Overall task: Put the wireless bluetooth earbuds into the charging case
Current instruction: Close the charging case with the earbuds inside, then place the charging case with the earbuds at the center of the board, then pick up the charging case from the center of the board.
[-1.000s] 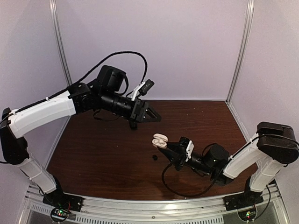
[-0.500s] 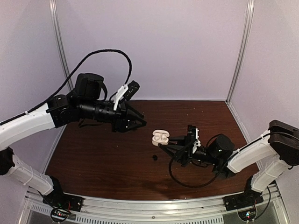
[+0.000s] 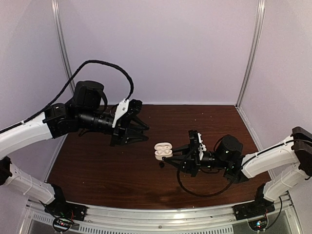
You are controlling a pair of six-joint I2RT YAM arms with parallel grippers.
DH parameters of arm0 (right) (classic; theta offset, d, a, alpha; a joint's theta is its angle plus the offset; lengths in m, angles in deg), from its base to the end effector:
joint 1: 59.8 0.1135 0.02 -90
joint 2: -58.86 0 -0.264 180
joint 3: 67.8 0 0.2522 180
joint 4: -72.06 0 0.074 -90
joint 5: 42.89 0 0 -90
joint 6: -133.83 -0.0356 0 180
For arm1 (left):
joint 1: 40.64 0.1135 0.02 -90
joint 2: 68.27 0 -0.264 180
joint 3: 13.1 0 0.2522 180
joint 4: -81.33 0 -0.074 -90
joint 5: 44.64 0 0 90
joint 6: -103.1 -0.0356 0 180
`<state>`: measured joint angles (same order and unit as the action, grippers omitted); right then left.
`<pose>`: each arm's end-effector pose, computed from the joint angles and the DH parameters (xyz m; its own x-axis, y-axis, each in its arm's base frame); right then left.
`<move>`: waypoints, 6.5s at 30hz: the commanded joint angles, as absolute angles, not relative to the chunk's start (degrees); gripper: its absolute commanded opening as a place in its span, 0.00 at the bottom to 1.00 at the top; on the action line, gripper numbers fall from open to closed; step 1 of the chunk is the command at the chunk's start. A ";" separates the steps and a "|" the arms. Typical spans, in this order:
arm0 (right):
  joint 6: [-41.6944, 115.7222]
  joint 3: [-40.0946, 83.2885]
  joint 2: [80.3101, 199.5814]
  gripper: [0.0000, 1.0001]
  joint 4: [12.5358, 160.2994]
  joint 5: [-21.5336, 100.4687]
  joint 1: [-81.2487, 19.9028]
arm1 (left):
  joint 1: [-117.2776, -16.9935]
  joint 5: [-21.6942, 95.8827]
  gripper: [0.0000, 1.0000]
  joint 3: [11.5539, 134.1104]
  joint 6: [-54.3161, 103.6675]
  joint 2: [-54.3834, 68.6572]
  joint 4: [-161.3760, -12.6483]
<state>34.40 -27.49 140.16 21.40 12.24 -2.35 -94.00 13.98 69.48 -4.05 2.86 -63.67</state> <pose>0.1293 0.2404 0.2264 -0.0738 0.1342 -0.9882 -0.9962 -0.0564 0.0668 0.1507 -0.2337 0.3717 0.0582 0.3436 -0.9373 0.9971 0.0263 0.0715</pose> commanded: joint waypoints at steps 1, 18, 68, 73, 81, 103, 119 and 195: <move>34.49 -26.95 138.15 0.00 23.27 11.04 -2.67 | -94.16 11.25 0.42 71.19 -4.04 5.66 -64.24; 36.08 -25.38 137.71 0.00 26.08 10.69 -2.67 | -96.26 4.35 0.58 69.36 -1.76 10.78 -64.21; 22.18 0.47 163.90 0.06 63.24 15.13 -34.82 | -74.12 41.09 0.98 65.03 38.69 19.72 -88.28; 21.70 5.60 171.01 0.06 65.78 14.65 -36.31 | -71.00 36.72 0.98 65.32 40.94 24.33 -90.34; 22.66 11.34 177.25 0.16 71.20 15.23 -38.79 | -69.47 36.07 0.98 72.26 39.22 34.08 -85.89; 27.63 13.94 175.56 0.55 77.76 19.52 -42.82 | -64.93 27.56 0.98 83.01 22.89 47.57 -72.75; 27.24 6.72 161.43 0.92 74.84 17.84 -42.84 | -64.63 23.41 0.84 91.57 10.80 57.48 -68.46; 28.13 2.31 154.14 0.93 73.78 17.67 -42.89 | -72.36 38.60 0.36 99.17 8.97 71.06 -75.47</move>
<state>27.58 3.00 156.49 74.40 17.35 -42.50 -72.34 35.64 100.69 9.92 69.22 -78.43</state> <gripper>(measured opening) 0.933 0.430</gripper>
